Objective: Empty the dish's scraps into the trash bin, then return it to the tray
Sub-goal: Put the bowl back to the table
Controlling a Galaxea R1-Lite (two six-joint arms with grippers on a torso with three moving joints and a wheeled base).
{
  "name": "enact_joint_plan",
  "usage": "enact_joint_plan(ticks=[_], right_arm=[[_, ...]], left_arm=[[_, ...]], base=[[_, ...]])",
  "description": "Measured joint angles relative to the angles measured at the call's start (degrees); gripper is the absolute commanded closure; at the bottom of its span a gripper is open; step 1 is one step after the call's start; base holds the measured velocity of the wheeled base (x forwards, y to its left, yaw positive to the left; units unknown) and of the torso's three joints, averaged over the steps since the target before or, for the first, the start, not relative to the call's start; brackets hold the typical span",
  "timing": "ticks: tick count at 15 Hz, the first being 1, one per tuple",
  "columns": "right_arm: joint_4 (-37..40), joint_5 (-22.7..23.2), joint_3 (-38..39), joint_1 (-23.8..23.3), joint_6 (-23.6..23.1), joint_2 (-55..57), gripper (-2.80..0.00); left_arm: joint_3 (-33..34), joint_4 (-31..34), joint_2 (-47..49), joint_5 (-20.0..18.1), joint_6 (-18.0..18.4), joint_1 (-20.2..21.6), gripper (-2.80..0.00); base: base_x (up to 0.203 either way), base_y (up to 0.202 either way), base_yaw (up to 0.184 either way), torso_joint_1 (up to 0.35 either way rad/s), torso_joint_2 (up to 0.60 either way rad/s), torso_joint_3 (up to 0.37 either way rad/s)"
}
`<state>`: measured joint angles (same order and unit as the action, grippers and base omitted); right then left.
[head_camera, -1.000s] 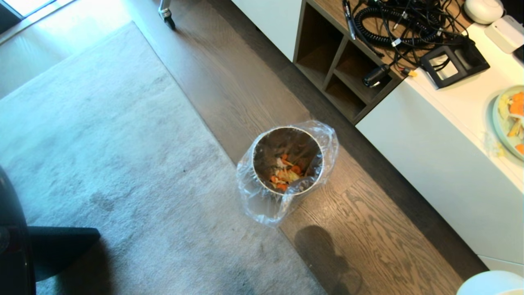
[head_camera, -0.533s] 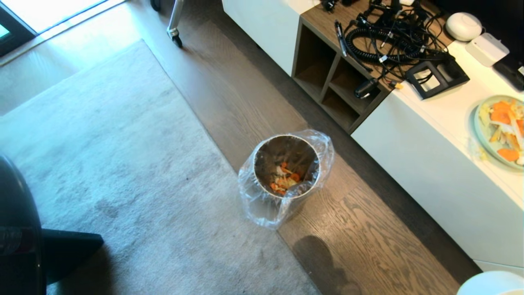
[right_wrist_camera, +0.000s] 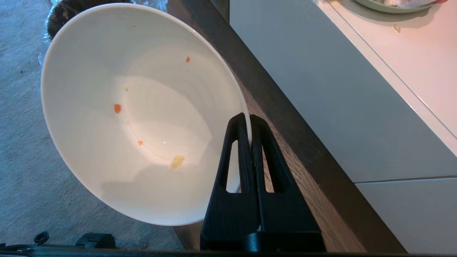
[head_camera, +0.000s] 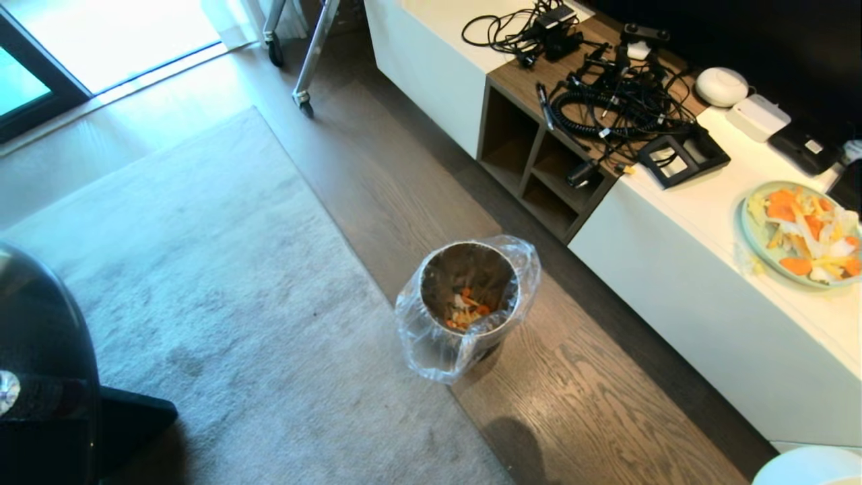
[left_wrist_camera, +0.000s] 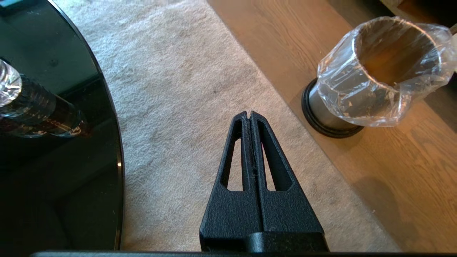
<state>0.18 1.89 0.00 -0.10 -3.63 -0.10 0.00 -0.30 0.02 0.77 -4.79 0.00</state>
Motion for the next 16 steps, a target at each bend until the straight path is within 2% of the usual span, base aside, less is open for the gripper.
enact_joint_plan(ticks=[16], right_arm=[[0.0, 0.0, 0.0, 0.0, 0.0, 0.0, 0.00]], left_arm=[[0.0, 0.0, 0.0, 0.0, 0.0, 0.0, 0.00]], base=[[0.000, 0.000, 0.000, 0.001, 0.00, 0.202]])
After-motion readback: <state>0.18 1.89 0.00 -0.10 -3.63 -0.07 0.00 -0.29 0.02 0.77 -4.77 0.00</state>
